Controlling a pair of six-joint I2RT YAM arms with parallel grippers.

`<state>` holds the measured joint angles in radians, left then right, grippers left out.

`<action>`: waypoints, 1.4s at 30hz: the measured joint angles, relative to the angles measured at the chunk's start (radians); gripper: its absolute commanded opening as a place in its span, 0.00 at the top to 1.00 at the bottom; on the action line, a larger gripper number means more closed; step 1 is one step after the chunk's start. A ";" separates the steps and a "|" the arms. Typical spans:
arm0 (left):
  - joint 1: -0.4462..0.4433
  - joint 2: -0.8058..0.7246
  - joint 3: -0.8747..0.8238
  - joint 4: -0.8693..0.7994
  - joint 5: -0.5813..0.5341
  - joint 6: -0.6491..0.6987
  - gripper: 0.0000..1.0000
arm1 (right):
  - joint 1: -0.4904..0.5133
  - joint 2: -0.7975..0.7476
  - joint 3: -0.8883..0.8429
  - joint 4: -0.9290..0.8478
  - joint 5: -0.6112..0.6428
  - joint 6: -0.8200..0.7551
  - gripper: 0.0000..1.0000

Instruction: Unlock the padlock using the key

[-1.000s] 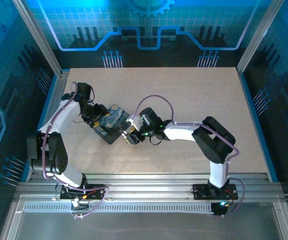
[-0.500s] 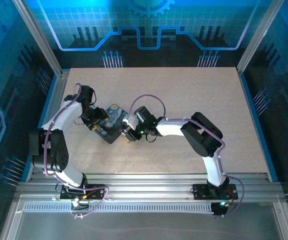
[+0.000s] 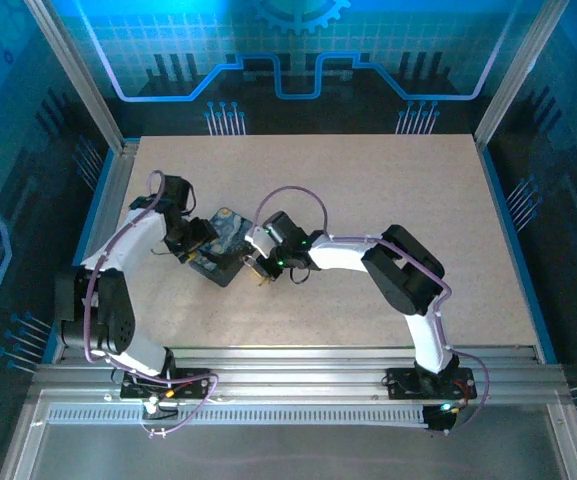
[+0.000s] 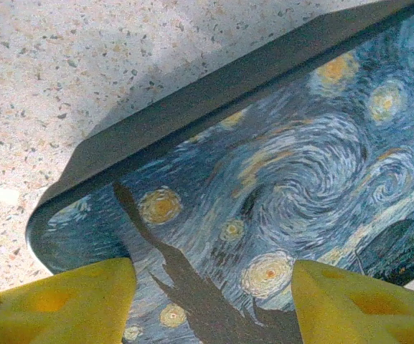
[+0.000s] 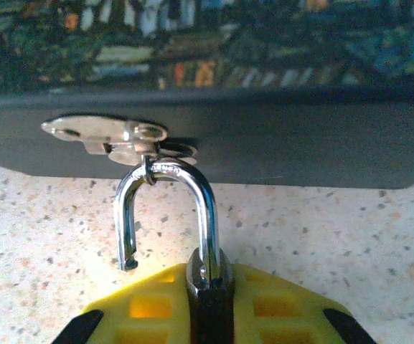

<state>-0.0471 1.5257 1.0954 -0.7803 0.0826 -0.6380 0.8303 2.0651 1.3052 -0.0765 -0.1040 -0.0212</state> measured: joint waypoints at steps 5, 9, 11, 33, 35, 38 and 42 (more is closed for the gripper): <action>-0.002 -0.020 0.015 -0.052 -0.082 -0.009 0.38 | 0.041 0.007 0.052 -0.087 0.175 -0.037 0.98; -0.002 -0.020 0.081 -0.070 -0.161 0.012 0.38 | 0.059 0.021 0.085 -0.145 0.292 -0.014 0.99; -0.002 -0.019 0.094 -0.047 -0.192 0.027 0.38 | 0.062 0.024 0.106 -0.171 0.339 0.023 0.99; -0.140 0.029 -0.017 0.156 -0.175 -0.031 0.42 | 0.030 0.026 0.112 -0.104 0.362 0.530 0.92; -0.147 0.021 -0.028 0.171 -0.172 -0.045 0.43 | 0.019 0.025 0.104 -0.066 0.335 0.586 0.90; -0.150 0.017 -0.036 0.185 -0.172 -0.062 0.43 | 0.008 0.025 0.103 -0.016 0.301 0.650 0.87; -0.150 0.012 -0.038 0.185 -0.180 -0.070 0.43 | -0.004 0.026 0.101 0.023 0.262 0.681 0.75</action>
<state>-0.1974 1.5375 1.0573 -0.5957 -0.0978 -0.7082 0.8261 2.0911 1.4067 -0.0536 0.1577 0.6598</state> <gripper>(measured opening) 0.572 0.189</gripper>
